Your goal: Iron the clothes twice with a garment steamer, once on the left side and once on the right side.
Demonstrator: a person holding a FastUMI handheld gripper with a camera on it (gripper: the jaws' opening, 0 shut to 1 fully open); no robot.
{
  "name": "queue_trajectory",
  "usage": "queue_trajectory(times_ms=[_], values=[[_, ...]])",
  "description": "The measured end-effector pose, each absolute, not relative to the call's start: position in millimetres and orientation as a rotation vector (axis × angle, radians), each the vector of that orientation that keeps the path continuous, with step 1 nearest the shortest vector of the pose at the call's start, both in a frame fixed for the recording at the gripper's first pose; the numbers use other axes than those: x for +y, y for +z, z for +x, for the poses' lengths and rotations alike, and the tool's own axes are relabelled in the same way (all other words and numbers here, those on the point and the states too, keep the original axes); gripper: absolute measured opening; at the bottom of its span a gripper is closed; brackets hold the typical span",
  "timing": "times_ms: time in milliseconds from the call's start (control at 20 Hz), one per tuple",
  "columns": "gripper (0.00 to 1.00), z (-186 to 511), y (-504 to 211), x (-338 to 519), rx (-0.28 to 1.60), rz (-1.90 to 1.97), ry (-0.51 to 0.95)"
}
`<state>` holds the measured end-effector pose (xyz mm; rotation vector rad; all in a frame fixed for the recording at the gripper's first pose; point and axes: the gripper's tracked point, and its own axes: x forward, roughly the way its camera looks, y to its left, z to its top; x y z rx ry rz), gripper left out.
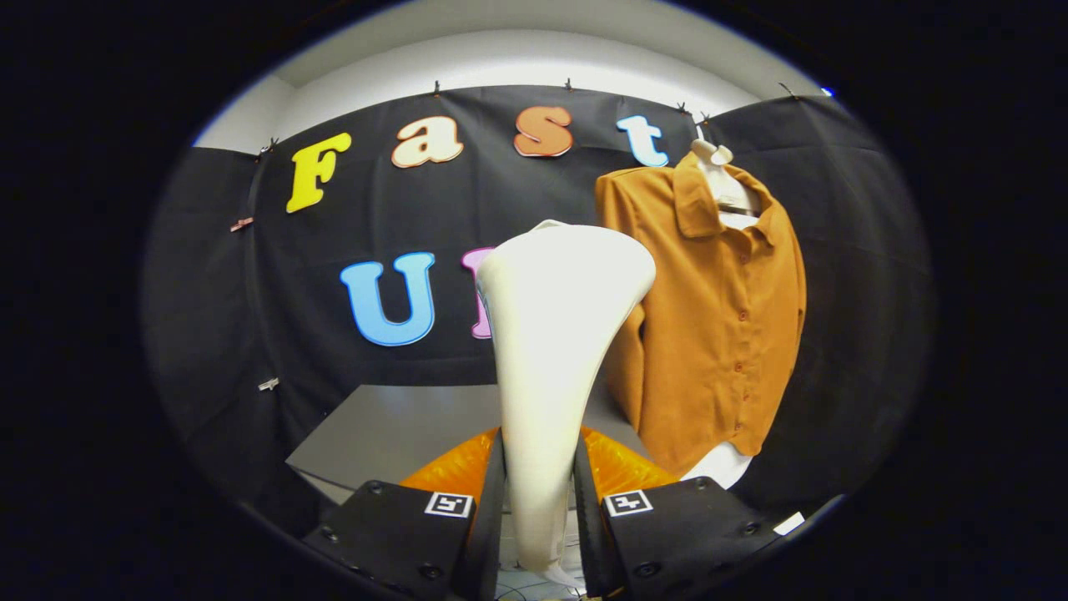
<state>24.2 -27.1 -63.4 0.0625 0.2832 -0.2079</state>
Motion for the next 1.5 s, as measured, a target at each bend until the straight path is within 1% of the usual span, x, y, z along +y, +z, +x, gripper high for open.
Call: queue_trajectory(times_ms=[300,650,1100,1500], values=[[0.42,28.0,-54.3,-114.4,0.252,0.08,-0.233],[0.42,56.9,-63.1,-189.2,0.264,0.082,-0.151],[0.42,105.1,-91.9,-231.5,0.299,0.122,-0.027],[0.43,128.4,-141.0,-246.1,0.42,0.215,0.071]])
